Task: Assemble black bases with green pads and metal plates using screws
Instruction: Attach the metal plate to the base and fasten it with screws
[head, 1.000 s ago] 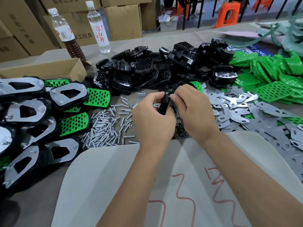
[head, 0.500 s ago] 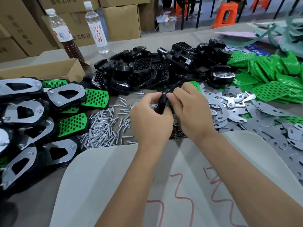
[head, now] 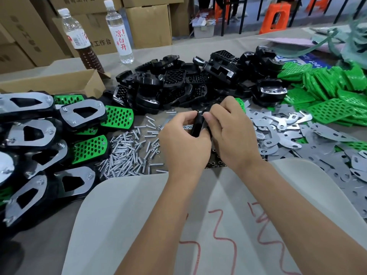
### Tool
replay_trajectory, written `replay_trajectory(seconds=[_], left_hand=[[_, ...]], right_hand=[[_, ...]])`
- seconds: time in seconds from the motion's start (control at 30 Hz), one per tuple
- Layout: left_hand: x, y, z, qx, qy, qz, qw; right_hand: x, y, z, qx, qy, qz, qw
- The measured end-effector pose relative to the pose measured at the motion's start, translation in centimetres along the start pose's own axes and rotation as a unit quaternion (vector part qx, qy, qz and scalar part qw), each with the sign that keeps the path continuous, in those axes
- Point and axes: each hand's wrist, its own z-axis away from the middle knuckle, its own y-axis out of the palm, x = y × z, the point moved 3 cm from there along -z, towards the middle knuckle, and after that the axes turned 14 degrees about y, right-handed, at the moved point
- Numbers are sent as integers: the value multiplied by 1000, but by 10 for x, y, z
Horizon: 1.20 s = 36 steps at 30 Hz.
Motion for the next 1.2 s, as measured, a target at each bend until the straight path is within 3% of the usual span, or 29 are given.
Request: replay_trajectory(seconds=[0.57, 0.93, 1.1, 1.2], left_hand=[[2, -2, -2, -4, 8, -3, 1000], [3, -1, -2, -9, 4, 3, 1000], [0, -1, -1, -5, 8, -2, 1000], [1, 0, -1, -3, 4, -3, 1000]], right_hand=[[1, -1, 2, -12, 2, 5, 1000], [2, 2, 1, 33, -22, -4, 999], [1, -1, 0, -9, -4, -3, 1000], [2, 1, 1, 5, -12, 0, 1000]])
